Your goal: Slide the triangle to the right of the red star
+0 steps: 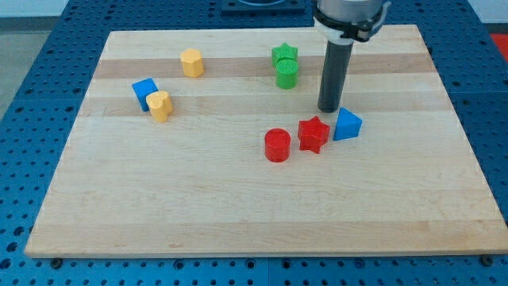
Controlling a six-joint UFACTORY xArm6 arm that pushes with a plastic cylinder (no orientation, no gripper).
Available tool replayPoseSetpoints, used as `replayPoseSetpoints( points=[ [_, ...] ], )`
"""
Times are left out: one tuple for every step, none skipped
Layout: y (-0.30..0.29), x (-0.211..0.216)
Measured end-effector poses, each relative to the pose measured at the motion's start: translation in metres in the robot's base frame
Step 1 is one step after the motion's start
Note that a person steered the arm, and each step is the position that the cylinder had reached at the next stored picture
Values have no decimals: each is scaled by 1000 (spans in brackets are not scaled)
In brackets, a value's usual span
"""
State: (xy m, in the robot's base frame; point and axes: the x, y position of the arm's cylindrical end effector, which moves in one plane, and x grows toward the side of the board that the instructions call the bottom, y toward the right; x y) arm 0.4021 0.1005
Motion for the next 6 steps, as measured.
replayPoseSetpoints(
  points=[
    [4,15],
    [9,28],
    [11,50],
    [11,78],
    [4,86],
    [-11,86]
  ],
)
